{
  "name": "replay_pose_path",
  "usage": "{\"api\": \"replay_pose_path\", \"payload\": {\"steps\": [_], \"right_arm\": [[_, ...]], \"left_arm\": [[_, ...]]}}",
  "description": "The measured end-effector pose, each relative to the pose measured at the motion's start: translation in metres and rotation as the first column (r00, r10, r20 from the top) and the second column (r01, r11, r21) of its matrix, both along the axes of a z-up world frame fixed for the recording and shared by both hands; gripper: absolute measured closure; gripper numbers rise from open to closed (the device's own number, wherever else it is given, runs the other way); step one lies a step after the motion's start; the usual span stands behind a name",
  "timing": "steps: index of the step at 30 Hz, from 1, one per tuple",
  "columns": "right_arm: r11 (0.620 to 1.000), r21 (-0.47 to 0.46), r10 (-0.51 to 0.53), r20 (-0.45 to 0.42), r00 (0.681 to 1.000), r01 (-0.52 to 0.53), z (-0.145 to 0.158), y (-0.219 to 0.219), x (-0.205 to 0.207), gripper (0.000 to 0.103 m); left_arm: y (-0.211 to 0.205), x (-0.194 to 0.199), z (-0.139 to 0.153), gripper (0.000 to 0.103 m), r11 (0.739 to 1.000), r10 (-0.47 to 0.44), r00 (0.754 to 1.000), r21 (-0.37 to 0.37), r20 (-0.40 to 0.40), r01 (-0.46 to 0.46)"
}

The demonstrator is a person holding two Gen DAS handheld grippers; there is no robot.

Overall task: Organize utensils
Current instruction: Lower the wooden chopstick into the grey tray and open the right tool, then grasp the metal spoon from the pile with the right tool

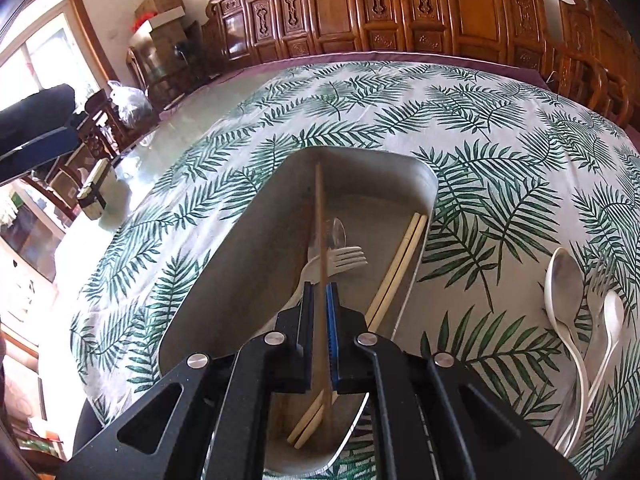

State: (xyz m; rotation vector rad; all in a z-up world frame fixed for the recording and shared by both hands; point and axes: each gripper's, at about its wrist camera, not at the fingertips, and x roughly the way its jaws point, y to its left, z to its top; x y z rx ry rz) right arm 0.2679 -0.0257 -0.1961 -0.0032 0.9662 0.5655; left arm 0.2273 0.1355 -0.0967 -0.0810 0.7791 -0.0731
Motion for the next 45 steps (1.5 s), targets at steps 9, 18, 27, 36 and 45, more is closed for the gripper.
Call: {"api": "replay_pose_path", "payload": {"steps": [9, 18, 27, 36, 45], "right_arm": [[1.000, 0.019, 0.008, 0.108, 0.994, -0.010, 0.035, -0.063, -0.030, 0.095], [0.998, -0.008, -0.062, 0.191, 0.980, 0.065, 0.048, -0.154, -0.035, 0.080], [0.995, -0.018, -0.096, 0.150, 0.984, 0.100, 0.016, -0.207, -0.011, 0.080], [0.999, -0.019, -0.029, 0.066, 0.997, 0.031, -0.020, -0.202, -0.002, 0.080], [1.000, -0.029, 0.014, 0.061, 0.998, -0.012, -0.027, -0.200, 0.001, 0.080]], "left_arm": [[-0.029, -0.006, -0.004, 0.012, 0.998, -0.043, 0.999, 0.044, 0.005, 0.043], [-0.081, -0.020, -0.019, 0.012, 0.988, -0.119, 0.993, 0.096, -0.013, 0.120], [-0.123, -0.019, -0.034, 0.012, 0.988, -0.140, 0.989, 0.053, -0.044, 0.142], [-0.157, -0.015, -0.053, 0.012, 0.988, -0.148, 0.986, 0.033, -0.074, 0.151], [-0.181, -0.011, -0.070, 0.012, 0.985, -0.163, 0.981, 0.042, -0.109, 0.168]]}}
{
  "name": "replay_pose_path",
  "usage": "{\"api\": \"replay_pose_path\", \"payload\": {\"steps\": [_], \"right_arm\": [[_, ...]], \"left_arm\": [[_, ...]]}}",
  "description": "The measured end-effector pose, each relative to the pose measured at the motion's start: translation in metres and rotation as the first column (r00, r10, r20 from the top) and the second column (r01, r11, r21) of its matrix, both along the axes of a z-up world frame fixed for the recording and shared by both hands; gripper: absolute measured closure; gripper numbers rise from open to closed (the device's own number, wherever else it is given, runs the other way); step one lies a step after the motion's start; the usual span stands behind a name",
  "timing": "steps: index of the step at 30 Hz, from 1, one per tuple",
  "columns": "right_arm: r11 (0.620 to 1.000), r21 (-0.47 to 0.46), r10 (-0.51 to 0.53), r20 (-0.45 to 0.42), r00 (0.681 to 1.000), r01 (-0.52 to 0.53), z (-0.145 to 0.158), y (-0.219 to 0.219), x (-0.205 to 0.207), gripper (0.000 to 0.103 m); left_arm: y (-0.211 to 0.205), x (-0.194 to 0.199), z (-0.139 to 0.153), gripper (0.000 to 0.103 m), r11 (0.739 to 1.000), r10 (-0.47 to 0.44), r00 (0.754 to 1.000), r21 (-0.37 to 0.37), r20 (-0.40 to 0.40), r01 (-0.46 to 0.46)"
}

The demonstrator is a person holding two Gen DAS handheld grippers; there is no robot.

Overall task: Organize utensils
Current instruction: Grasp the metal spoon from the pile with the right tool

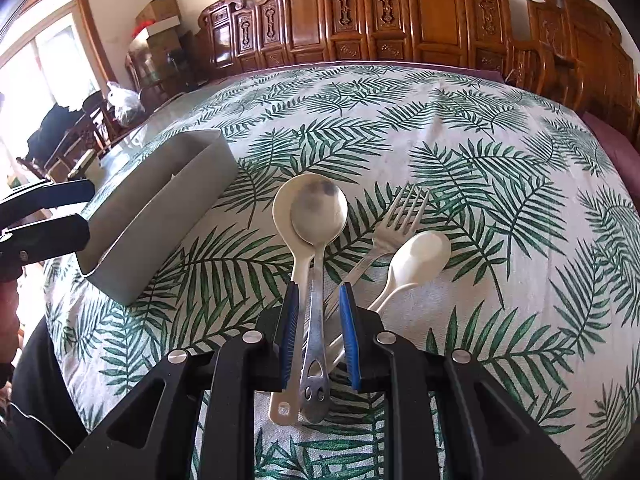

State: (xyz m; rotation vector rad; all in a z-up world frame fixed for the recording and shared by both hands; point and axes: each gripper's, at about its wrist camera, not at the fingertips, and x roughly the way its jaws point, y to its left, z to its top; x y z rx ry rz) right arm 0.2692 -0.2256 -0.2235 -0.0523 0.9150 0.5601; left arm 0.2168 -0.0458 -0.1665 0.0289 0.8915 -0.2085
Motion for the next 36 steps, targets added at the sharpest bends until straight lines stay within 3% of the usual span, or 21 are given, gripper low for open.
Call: {"api": "replay_pose_path", "payload": {"steps": [7, 14, 19, 30, 36], "right_arm": [[0.999, 0.045, -0.009, 0.002, 1.000, 0.009, 0.006, -0.002, 0.010, 0.080], [1.000, -0.024, 0.013, -0.009, 1.000, -0.013, -0.004, 0.010, 0.029, 0.081], [0.998, -0.021, 0.056, -0.020, 0.998, -0.056, -0.006, 0.019, 0.030, 0.081], [0.998, 0.037, 0.050, -0.139, 0.989, -0.045, -0.016, 0.024, 0.042, 0.081], [0.997, 0.071, 0.028, -0.182, 0.983, -0.015, -0.018, 0.018, 0.044, 0.093]], "left_arm": [[-0.006, -0.001, -0.004, 0.012, 1.000, -0.003, 1.000, 0.016, -0.011, 0.003], [-0.012, 0.002, -0.004, 0.012, 0.999, -0.009, 1.000, 0.033, -0.012, 0.010], [-0.010, 0.003, -0.004, 0.012, 0.999, -0.001, 1.000, 0.034, -0.013, 0.001], [-0.011, 0.006, -0.010, 0.012, 0.999, 0.006, 1.000, 0.042, -0.025, -0.005], [-0.014, 0.005, -0.012, 0.012, 0.999, 0.005, 1.000, 0.047, -0.030, -0.004]]}}
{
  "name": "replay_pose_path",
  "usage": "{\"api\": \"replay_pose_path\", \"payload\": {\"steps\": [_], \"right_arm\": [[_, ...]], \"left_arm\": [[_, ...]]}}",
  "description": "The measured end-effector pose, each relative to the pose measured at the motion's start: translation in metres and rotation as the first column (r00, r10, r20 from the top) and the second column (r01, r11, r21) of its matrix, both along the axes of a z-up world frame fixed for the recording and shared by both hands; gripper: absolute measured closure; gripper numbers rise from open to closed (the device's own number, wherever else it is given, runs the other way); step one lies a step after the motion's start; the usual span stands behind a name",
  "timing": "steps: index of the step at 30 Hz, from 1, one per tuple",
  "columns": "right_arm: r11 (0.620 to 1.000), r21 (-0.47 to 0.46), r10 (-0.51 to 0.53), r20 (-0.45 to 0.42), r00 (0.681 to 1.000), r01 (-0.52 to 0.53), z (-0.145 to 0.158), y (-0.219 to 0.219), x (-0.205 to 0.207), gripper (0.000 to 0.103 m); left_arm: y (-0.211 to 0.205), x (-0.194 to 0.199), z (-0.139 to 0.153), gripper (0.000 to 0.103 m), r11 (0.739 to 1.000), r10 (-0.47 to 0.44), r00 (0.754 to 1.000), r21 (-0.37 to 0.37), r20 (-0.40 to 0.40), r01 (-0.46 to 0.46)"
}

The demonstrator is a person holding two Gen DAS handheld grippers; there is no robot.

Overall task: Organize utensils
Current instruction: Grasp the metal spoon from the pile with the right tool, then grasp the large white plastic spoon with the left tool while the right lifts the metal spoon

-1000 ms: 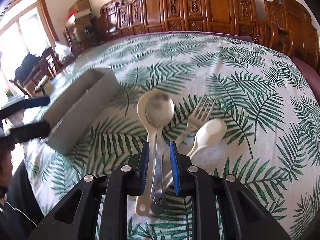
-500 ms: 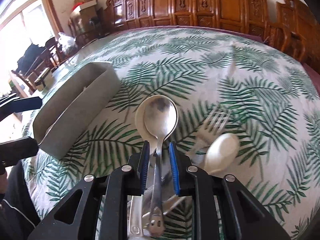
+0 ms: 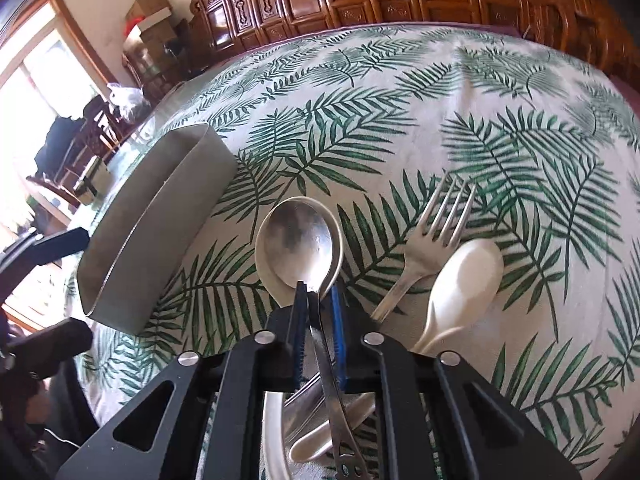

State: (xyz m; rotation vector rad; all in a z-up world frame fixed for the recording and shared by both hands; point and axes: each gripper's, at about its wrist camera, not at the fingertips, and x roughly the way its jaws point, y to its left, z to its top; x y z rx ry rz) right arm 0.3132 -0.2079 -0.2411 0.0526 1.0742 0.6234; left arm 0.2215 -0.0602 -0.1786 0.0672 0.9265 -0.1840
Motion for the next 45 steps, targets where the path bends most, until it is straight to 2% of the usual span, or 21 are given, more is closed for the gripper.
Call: {"api": "replay_pose_path", "payload": {"steps": [9, 18, 24, 35, 43, 45], "right_arm": [[1.000, 0.014, -0.010, 0.024, 1.000, 0.010, 0.011, -0.010, -0.004, 0.099], [0.991, 0.121, -0.069, 0.050, 0.996, 0.063, 0.034, -0.041, -0.006, 0.099], [0.995, 0.052, -0.081, 0.010, 0.997, 0.081, 0.011, -0.043, 0.000, 0.099], [0.984, 0.108, -0.145, 0.034, 0.989, 0.140, 0.023, -0.071, 0.003, 0.101], [0.975, 0.127, -0.190, 0.053, 0.980, 0.182, 0.030, -0.092, 0.006, 0.101], [0.973, 0.122, -0.203, 0.051, 0.978, 0.196, 0.027, -0.097, 0.008, 0.101]], "left_arm": [[-0.007, -0.001, -0.002, 0.012, 1.000, -0.003, 1.000, 0.007, -0.005, 0.003], [-0.029, 0.007, -0.011, 0.012, 1.000, -0.025, 1.000, 0.016, -0.016, 0.025], [-0.046, 0.022, -0.019, 0.012, 0.999, -0.024, 0.999, 0.042, -0.022, 0.025], [-0.052, 0.032, -0.028, 0.012, 0.999, -0.015, 0.999, 0.045, -0.039, 0.017], [-0.065, 0.062, -0.034, 0.012, 1.000, 0.002, 1.000, 0.017, -0.028, -0.001], [-0.069, 0.069, -0.036, 0.019, 1.000, 0.003, 1.000, 0.007, -0.029, -0.003]]}}
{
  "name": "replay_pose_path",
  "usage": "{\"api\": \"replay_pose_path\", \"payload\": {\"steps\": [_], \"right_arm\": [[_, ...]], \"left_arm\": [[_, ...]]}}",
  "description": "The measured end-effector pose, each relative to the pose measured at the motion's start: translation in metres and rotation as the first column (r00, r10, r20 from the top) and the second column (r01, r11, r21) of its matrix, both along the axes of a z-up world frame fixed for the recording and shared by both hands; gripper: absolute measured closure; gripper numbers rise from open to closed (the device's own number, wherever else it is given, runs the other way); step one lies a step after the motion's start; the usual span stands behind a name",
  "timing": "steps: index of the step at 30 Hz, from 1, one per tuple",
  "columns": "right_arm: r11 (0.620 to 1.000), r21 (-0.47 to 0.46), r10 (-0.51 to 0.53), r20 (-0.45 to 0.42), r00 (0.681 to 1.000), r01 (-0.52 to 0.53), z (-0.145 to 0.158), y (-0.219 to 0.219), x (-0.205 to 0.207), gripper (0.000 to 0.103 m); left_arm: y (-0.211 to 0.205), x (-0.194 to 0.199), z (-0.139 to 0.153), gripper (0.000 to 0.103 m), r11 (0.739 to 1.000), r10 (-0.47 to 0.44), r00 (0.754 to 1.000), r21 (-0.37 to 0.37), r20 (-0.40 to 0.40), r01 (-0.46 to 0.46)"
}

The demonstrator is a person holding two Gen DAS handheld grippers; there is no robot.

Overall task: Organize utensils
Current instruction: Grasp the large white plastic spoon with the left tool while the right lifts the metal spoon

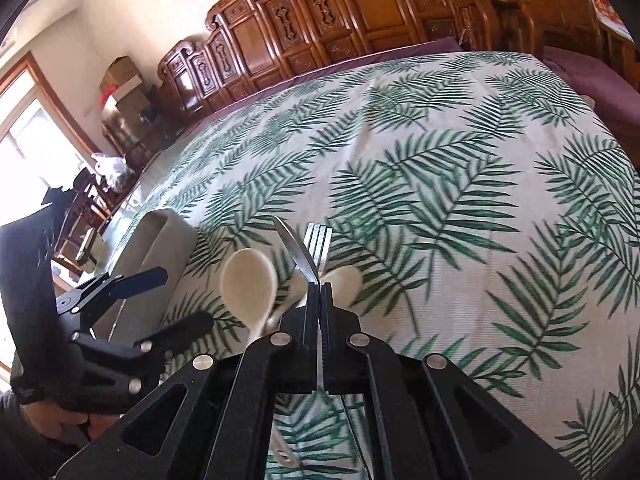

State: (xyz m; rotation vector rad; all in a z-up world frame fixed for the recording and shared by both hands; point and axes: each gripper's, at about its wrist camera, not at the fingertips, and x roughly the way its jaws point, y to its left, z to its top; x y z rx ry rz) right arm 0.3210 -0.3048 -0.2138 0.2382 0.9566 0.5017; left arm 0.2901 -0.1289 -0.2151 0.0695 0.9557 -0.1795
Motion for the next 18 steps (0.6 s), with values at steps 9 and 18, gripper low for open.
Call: {"api": "replay_pose_path", "payload": {"steps": [9, 18], "right_arm": [[1.000, -0.017, -0.013, -0.005, 1.000, 0.013, -0.005, -0.005, 0.000, 0.101], [1.000, -0.021, 0.002, -0.003, 1.000, -0.002, -0.005, 0.003, -0.006, 0.101]], "left_arm": [[0.000, 0.027, -0.025, 0.051, 0.995, 0.066, 0.994, -0.069, -0.089, -0.072], [0.011, 0.024, -0.019, 0.097, 0.989, 0.077, 0.993, -0.117, -0.091, -0.087]]}}
